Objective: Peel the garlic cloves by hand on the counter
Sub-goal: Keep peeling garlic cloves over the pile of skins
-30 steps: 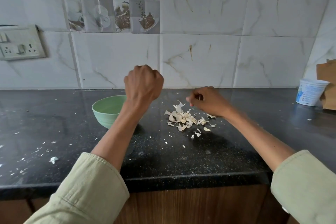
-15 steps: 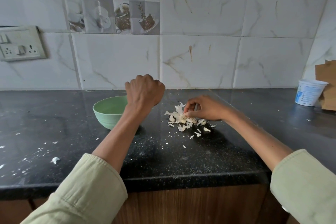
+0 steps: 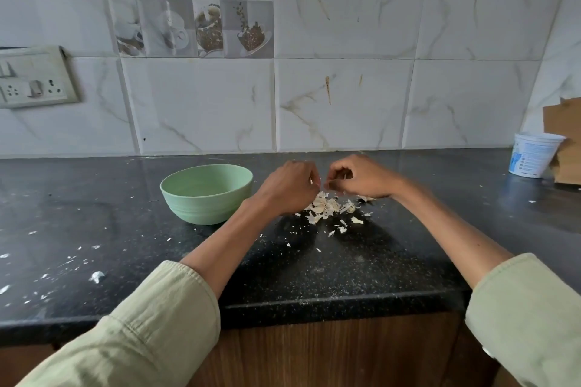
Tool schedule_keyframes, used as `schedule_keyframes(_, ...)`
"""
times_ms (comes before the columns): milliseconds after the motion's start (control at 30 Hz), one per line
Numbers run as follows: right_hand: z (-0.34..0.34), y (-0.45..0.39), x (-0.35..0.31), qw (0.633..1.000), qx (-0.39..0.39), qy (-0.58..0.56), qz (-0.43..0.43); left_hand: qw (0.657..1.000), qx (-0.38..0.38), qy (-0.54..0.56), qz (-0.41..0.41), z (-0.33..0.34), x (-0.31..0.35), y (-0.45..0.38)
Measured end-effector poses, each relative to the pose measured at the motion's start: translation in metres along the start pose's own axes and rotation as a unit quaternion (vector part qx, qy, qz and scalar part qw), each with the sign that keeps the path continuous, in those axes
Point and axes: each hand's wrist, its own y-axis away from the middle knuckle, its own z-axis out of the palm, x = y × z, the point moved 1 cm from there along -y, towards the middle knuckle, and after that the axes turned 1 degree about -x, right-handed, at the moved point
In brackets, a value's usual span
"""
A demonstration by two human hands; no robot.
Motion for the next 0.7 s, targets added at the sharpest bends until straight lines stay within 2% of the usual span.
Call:
schedule_keyframes(133, -0.011, 0.008, 0.004, 0.994, -0.103, -0.041, -0.002, 1.000, -0.026, 0.008, 0.015, 0.009, 0.000, -0.002)
schedule_keyframes(200, -0.008, 0.008, 0.007, 0.992, -0.121, -0.039, 0.006, 0.999, -0.021, 0.015, 0.023, 0.010, -0.001, -0.005)
schedule_keyframes(500, -0.007, 0.007, 0.006, 0.993, -0.096, -0.066, -0.001, 0.998, 0.004, 0.022, 0.053, 0.004, -0.007, -0.008)
schedule_keyframes(600, -0.007, 0.007, -0.003, 0.993, -0.064, -0.086, -0.038, 0.999, 0.026, 0.038, 0.022, 0.000, -0.009, -0.009)
schedule_keyframes(700, 0.003, 0.006, -0.017, 0.984, -0.120, -0.112, -0.070, 0.996, 0.072, 0.049, 0.007, -0.003, -0.011, -0.010)
